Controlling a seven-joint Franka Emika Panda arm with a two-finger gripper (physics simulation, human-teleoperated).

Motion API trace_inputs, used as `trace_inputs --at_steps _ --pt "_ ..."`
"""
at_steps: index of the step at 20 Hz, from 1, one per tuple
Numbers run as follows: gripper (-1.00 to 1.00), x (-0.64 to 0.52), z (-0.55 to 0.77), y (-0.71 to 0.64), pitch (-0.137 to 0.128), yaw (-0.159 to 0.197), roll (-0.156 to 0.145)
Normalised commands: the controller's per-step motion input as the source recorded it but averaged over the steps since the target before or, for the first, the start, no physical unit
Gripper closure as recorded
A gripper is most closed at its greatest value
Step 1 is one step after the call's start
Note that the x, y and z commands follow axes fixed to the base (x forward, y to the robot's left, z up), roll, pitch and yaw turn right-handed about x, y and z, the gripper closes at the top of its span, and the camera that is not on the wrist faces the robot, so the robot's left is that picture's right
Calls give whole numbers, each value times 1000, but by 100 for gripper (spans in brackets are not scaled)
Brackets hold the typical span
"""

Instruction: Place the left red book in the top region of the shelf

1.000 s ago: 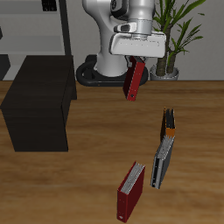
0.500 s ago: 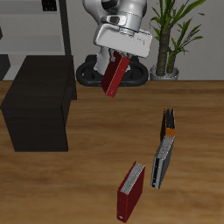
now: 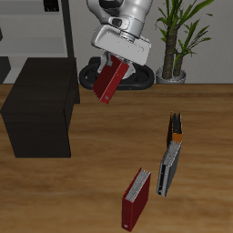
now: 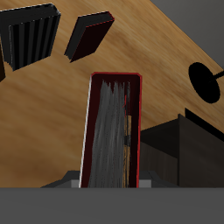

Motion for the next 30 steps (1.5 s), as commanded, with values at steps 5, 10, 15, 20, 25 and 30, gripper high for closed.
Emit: trace_inputs --at_steps 5,10,15,20,25,30 --pt "100 184 -126 87 41 20 -109" --pt "100 -14 -231 277 52 21 -11" --pt "100 -42 -194 255 45 -10 -51" --pt "100 -229 -169 444 54 5 8" --pt "100 -156 -51 211 -33 -8 -66" --pt "100 -34 -33 -39 -33 -9 -110"
